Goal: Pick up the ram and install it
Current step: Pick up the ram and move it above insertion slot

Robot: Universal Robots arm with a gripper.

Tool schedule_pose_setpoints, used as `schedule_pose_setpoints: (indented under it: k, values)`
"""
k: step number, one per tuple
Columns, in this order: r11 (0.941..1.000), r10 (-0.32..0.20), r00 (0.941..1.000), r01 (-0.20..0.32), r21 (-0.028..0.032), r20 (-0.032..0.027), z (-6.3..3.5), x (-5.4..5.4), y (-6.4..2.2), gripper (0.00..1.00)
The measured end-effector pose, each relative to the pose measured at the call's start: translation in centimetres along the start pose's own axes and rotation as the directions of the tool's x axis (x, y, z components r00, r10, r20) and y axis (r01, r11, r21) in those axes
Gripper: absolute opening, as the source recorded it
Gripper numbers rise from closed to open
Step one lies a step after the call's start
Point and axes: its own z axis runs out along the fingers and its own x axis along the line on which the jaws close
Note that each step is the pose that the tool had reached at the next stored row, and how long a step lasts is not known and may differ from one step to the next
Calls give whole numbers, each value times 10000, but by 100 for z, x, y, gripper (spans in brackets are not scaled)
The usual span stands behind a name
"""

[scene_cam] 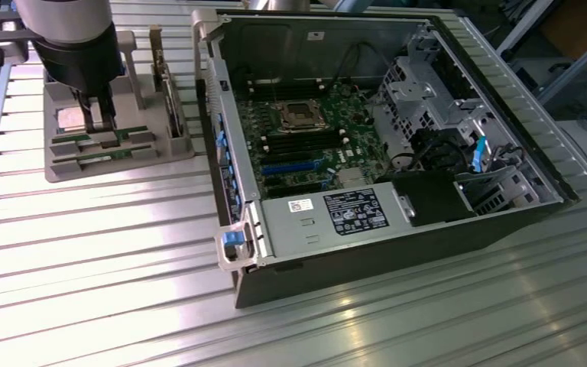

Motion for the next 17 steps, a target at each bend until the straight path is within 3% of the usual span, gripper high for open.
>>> schedule_pose_setpoints:
  k: [17]
  values:
    - [9996,-268,9996,268,-5,-11,145,-5,0,36]
